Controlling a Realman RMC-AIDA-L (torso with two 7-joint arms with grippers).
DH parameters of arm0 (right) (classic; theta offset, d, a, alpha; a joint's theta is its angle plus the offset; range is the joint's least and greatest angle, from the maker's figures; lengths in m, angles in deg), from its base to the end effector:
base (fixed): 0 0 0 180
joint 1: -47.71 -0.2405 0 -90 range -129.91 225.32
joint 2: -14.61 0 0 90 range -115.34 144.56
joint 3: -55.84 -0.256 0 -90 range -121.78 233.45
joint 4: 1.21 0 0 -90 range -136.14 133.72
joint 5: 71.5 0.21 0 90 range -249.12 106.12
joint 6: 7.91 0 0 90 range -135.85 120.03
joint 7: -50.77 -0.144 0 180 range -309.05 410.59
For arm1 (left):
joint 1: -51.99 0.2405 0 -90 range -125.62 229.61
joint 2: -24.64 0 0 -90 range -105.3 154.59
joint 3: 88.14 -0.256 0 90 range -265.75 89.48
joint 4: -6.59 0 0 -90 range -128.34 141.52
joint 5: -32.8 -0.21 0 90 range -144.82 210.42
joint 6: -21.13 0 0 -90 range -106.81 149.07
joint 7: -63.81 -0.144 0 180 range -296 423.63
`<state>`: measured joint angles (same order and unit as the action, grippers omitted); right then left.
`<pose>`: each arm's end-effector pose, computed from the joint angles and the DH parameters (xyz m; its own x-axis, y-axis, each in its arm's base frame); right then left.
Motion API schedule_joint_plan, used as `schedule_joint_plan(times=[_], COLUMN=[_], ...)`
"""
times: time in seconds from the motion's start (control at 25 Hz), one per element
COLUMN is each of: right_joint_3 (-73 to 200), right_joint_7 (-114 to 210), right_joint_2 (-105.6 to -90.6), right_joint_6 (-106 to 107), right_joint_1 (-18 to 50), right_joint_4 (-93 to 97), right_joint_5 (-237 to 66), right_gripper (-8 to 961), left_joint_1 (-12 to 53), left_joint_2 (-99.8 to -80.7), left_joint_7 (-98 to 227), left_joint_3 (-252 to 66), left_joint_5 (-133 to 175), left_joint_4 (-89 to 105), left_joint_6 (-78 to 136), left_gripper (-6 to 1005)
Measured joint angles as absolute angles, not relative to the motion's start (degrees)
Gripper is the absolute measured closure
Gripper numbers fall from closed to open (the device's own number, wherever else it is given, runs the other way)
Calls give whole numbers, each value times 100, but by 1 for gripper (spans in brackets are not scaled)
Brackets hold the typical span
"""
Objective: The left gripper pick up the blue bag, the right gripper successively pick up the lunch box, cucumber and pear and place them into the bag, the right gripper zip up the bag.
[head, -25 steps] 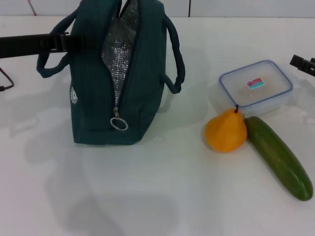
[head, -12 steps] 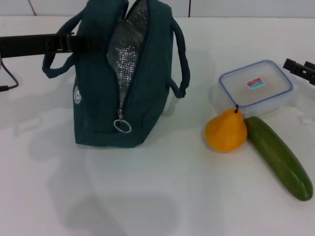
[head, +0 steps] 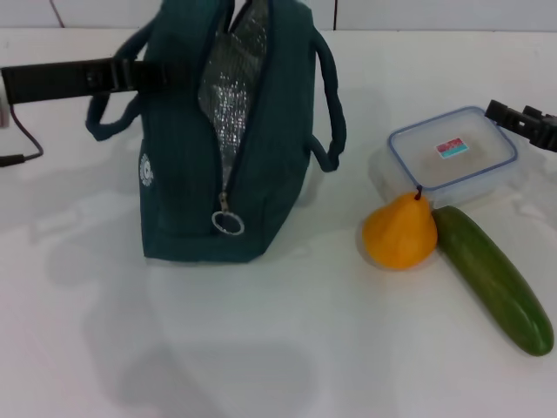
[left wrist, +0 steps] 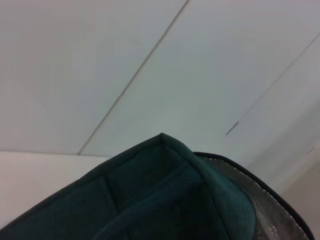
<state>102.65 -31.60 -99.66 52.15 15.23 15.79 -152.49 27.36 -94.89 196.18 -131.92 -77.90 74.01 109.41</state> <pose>0.3077 0.3833 0.0080 0.3921 -0.4662 -0.7931 -0.8889 -0.4140 -0.1961 -0.2287 0.3476 0.0816 0.4221 0.6764 0.6036 0.8527 -0.5223 -0.0110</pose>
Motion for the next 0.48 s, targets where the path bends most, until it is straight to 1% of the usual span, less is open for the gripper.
schedule_joint_plan(times=[0.48], right_joint_3=[10275], right_joint_7=[-3149], right_joint_2=[-9979], right_joint_6=[5215], right_joint_1=[1510], right_joint_4=[1570], right_joint_5=[-15236], right_gripper=[84], left_joint_1=[2700], left_joint_2=[-9506], left_joint_7=[19618], left_joint_3=[-13609], left_joint_5=[-7529], left_joint_4=[7125], left_joint_6=[10838], left_gripper=[960])
